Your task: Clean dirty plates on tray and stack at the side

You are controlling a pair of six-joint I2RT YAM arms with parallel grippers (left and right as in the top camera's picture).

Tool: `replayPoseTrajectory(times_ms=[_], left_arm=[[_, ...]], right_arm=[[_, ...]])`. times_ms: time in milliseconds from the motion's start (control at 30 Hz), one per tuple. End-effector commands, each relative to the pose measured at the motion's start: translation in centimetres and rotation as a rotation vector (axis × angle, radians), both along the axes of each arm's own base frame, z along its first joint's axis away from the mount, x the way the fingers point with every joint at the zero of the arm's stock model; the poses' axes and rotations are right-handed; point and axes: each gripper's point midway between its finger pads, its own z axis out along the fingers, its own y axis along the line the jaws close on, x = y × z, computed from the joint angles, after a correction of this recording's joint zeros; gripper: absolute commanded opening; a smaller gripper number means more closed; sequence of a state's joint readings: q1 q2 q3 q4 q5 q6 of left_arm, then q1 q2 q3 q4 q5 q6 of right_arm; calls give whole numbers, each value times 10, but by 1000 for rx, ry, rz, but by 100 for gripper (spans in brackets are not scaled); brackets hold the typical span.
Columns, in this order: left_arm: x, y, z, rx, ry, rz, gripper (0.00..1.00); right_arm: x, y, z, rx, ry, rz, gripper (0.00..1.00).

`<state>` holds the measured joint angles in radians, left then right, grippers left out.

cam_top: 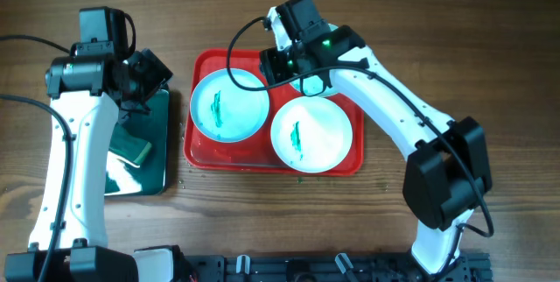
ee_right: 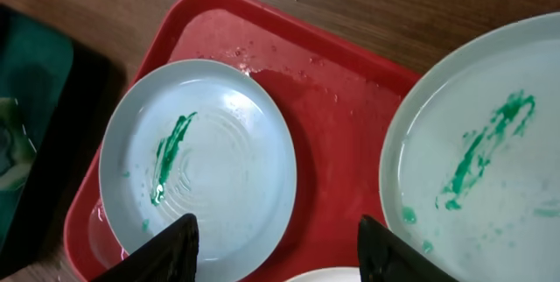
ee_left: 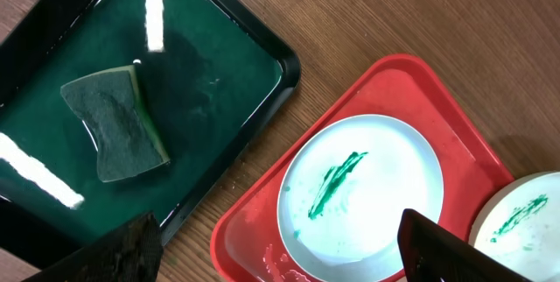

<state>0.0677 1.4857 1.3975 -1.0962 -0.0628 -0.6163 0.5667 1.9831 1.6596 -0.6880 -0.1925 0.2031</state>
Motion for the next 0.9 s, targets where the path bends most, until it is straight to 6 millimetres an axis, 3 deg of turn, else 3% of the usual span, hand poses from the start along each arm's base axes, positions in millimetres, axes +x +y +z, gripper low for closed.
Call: replayPoseTrajectory(times_ms=[0, 333, 533, 733, 867], left_arm=[[-7, 4, -12, 7, 36, 30, 82], [-23, 8, -38, 26, 109, 43, 79], [-21, 8, -41, 26, 103, 43, 78], [-22, 11, -41, 47, 107, 50, 78], [-30, 13, -51, 47, 136, 74, 74]], right_arm=[[8, 9, -19, -56, -35, 17, 52], [-5, 16, -87, -120, 96, 20, 45], [-17, 18, -120, -126, 187, 36, 41], [-24, 24, -130, -115, 231, 14, 35], [-28, 26, -131, -94, 281, -88, 20]])
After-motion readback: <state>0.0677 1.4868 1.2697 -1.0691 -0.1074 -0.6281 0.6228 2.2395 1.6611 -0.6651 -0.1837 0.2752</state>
